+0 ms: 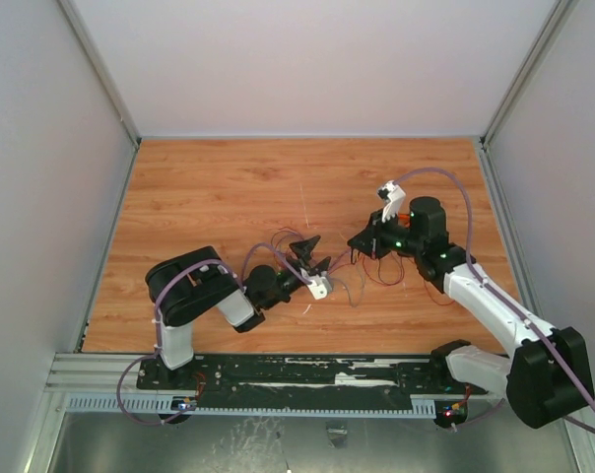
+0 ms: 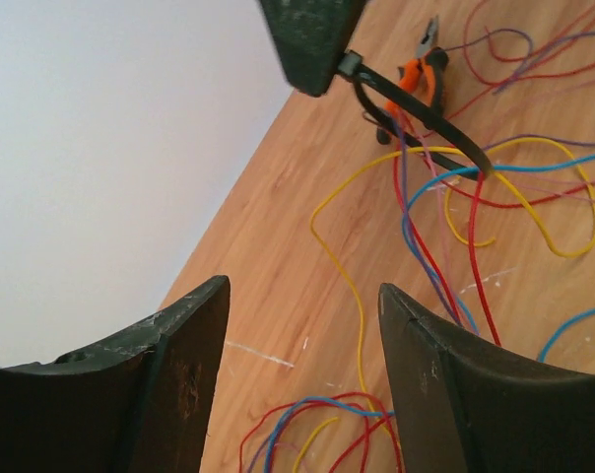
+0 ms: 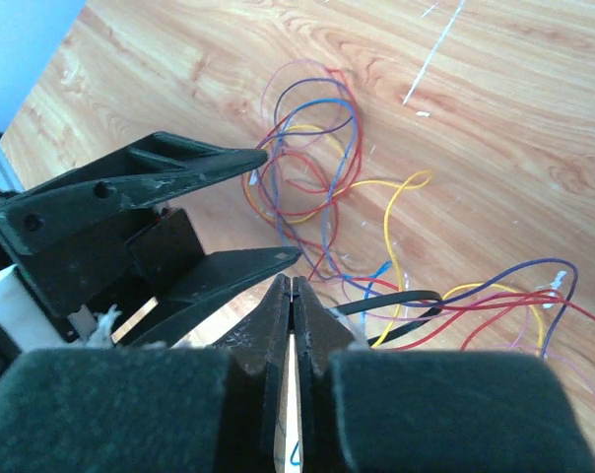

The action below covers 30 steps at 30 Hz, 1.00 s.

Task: Zip-tie the wires
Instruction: Tie the cable at the center of the board.

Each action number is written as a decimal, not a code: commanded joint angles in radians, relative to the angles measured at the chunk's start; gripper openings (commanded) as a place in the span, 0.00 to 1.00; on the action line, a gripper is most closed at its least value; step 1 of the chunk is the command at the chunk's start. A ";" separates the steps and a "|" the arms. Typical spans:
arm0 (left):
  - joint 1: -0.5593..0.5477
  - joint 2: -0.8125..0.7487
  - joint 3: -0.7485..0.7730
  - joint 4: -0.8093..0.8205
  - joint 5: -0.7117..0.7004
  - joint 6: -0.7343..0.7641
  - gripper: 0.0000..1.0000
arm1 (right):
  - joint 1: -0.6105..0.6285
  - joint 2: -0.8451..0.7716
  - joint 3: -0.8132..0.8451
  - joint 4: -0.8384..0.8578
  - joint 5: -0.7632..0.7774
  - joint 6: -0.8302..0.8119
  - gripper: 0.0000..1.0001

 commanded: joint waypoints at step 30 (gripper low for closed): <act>0.004 -0.540 0.177 -0.763 0.026 -1.040 0.61 | 0.032 0.079 0.071 0.149 0.268 0.361 0.00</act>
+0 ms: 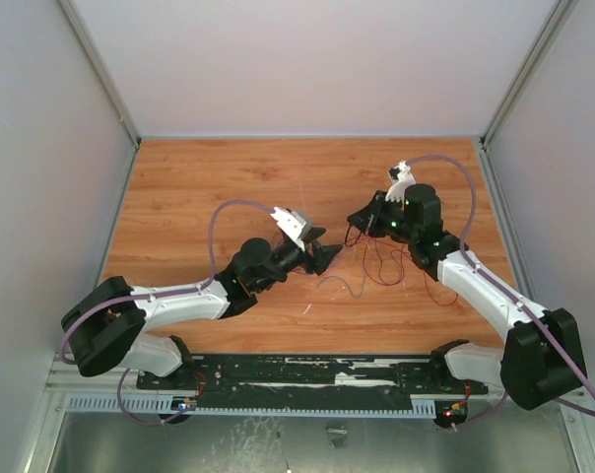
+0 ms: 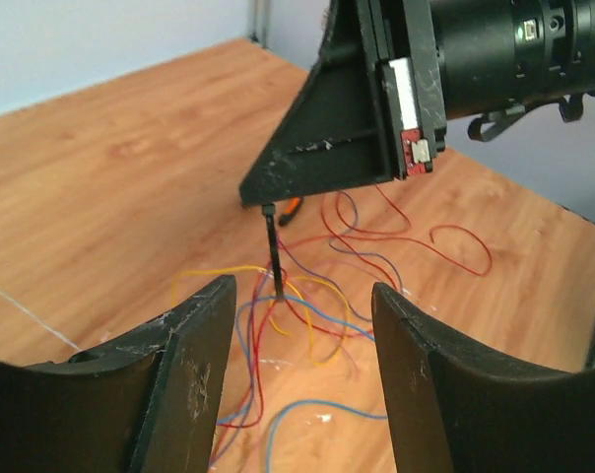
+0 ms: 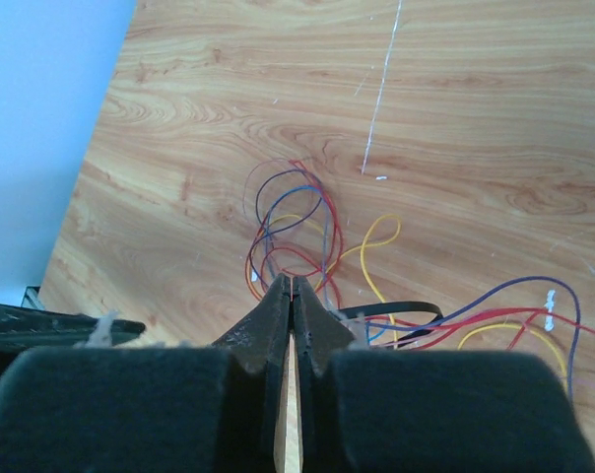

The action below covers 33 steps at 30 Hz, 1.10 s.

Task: Zip-tie the wires
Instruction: Tie the cable at the center of the board.

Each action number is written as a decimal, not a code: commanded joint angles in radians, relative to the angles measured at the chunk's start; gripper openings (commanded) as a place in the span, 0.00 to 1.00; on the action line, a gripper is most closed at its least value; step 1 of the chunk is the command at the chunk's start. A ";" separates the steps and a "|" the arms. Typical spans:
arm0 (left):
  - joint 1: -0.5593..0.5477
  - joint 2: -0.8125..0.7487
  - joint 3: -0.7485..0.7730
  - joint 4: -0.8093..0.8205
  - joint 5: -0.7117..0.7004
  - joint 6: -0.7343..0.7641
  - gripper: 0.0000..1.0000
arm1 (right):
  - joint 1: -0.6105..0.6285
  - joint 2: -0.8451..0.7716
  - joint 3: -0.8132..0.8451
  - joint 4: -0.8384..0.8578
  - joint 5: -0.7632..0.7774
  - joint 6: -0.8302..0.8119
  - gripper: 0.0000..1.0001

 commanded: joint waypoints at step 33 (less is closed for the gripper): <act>0.052 0.244 0.198 0.000 -0.011 -0.291 0.43 | 0.028 -0.085 -0.094 0.098 0.033 0.165 0.00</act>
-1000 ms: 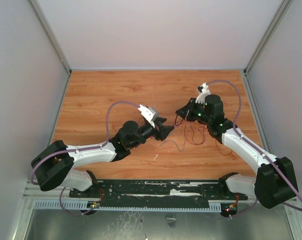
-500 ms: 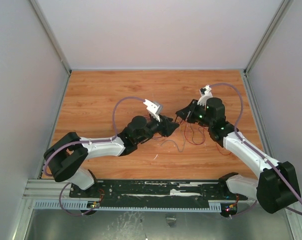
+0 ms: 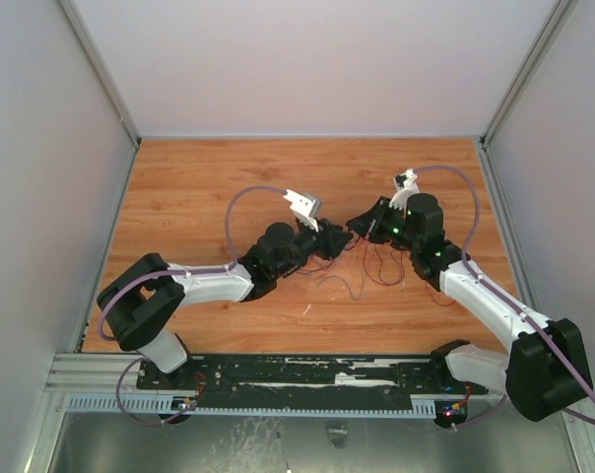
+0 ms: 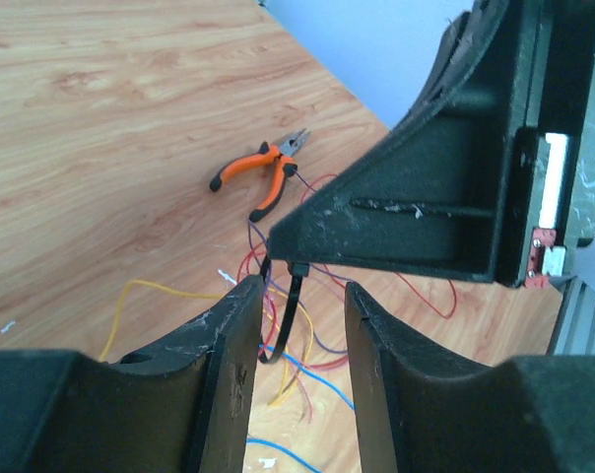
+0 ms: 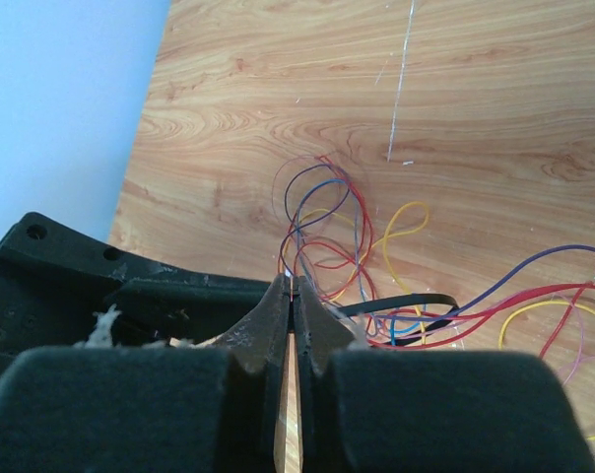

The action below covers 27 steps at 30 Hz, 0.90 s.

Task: Zip-tie the wires
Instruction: Tie the cable at the center of the board.

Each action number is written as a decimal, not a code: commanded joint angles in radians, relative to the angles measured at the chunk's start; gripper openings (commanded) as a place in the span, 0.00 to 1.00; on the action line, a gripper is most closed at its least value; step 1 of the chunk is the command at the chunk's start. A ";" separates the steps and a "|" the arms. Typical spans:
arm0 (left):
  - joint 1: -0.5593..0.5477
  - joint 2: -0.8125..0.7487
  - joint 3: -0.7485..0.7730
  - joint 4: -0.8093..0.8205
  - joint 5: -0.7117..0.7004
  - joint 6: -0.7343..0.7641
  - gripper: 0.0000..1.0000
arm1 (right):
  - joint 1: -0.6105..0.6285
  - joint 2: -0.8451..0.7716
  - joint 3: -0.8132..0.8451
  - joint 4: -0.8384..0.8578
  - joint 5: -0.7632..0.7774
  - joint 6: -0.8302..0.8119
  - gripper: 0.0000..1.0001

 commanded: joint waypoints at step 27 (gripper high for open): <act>0.022 0.045 0.054 0.087 -0.027 -0.013 0.34 | 0.025 -0.020 -0.071 0.111 0.030 0.109 0.00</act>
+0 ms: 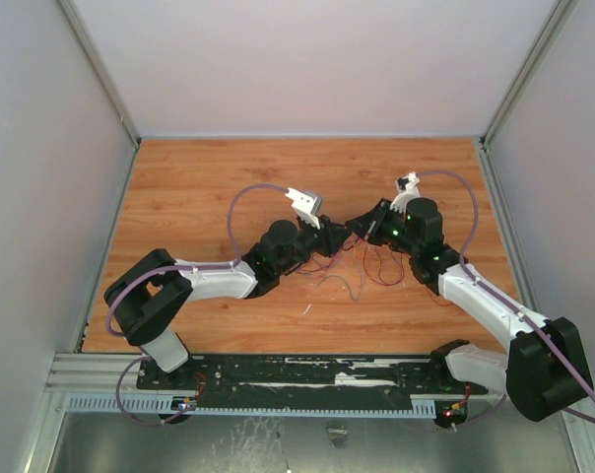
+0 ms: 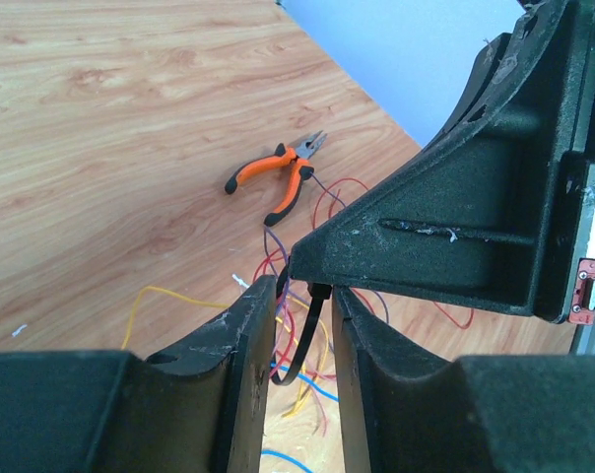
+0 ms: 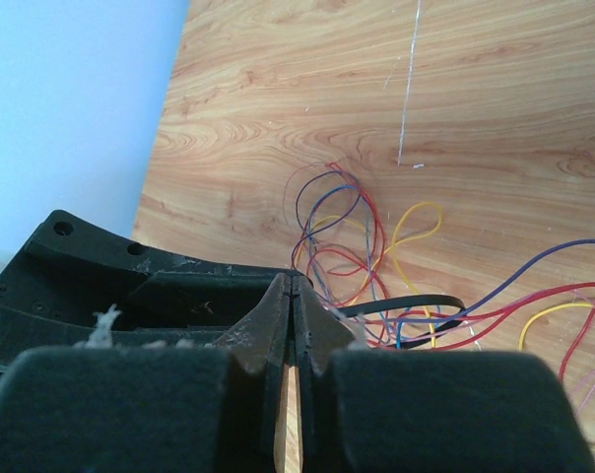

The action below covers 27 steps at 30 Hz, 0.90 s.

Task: Zip-tie the wires
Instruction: Tie the cable at the center of the board.

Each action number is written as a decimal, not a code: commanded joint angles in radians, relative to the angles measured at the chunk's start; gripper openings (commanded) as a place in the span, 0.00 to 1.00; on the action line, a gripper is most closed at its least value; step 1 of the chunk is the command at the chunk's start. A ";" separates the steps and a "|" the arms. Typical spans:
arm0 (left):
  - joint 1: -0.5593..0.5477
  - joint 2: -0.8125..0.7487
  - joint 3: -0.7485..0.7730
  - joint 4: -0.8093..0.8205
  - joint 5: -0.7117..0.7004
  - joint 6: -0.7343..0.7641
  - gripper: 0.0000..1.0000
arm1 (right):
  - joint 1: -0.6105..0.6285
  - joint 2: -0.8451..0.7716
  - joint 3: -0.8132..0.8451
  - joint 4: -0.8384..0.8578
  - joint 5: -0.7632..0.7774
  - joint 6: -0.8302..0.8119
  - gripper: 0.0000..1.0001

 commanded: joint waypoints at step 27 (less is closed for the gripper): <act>0.005 -0.050 -0.034 0.162 -0.017 0.014 0.09 | 0.037 0.012 -0.046 0.088 0.072 0.094 0.00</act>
